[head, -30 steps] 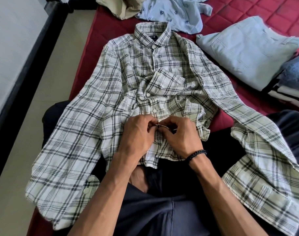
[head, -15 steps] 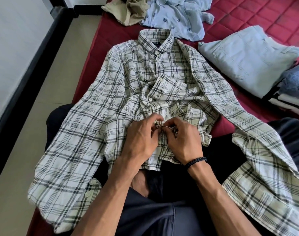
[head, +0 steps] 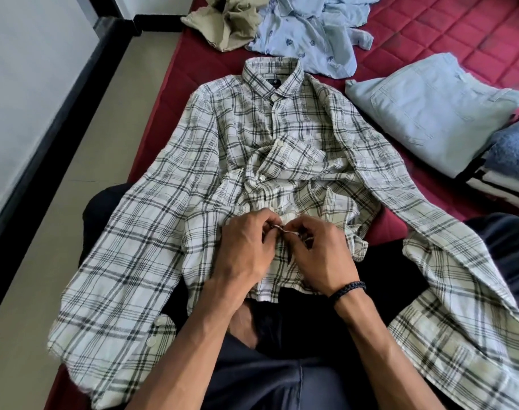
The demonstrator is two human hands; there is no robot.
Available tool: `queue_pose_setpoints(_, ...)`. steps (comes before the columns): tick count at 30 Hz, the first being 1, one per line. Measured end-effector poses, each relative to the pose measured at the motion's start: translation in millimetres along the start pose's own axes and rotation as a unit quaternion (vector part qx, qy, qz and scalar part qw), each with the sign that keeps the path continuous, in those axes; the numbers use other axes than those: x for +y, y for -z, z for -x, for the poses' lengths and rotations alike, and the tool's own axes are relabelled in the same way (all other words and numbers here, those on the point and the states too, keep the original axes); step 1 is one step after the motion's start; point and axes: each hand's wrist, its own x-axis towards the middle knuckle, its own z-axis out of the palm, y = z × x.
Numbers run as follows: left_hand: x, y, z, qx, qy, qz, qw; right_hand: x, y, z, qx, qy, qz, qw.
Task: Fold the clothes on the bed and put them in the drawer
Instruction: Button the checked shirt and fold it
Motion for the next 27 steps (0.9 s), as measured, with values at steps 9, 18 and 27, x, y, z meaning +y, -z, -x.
queue_pose_setpoints(9,-13,16,-41,-0.191,0.051,-0.038,0.979,-4,12,-34,-0.160,-0.011,0.061,0.985)
queue_pose_setpoints(18,-39,59,-223,0.009,0.035,0.001,0.999,-8,56,-209,-0.042,0.023,0.090,0.995)
queue_pose_setpoints(27,-129,60,-375,0.004,0.155,-0.188,0.970,44,43,-406,-0.021,-0.116,0.241,0.963)
